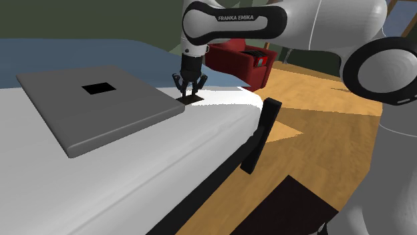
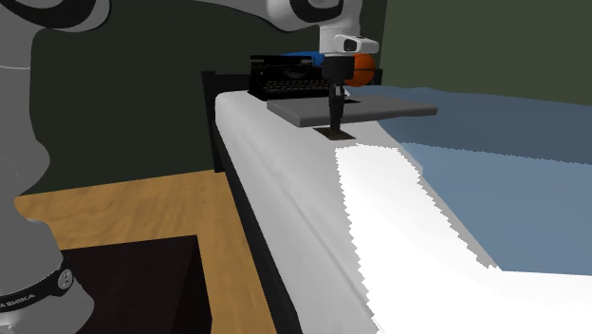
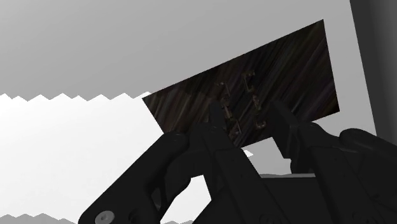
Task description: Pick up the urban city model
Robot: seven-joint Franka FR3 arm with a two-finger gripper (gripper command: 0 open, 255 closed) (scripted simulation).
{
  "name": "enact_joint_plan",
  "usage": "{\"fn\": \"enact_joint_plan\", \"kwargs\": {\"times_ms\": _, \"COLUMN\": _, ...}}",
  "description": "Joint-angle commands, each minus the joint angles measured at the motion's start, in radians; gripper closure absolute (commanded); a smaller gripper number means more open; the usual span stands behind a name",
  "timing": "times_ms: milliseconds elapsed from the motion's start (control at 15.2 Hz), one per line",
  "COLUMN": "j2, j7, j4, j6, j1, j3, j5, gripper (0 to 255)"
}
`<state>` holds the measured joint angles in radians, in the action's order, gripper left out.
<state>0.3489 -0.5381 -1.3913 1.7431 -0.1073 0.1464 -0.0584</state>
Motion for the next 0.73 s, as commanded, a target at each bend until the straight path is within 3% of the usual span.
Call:
{"fn": "enact_joint_plan", "kwargs": {"times_ms": 0, "j2": 0.000, "j7": 0.000, "j4": -0.001, "j6": 0.001, "j1": 0.000, "j3": 0.000, "j5": 0.000, "gripper": 255}}
{"fn": "enact_joint_plan", "kwargs": {"times_ms": 396, "j2": 0.001, "j7": 0.001, "j4": 0.001, "j6": 0.000, "j1": 0.001, "j3": 0.000, "j5": 0.000, "gripper": 255}}
{"fn": "enact_joint_plan", "kwargs": {"times_ms": 660, "j2": 0.007, "j7": 0.002, "j4": 0.064, "j6": -0.057, "j1": -0.002, "j3": 0.000, "j5": -0.001, "gripper": 255}}
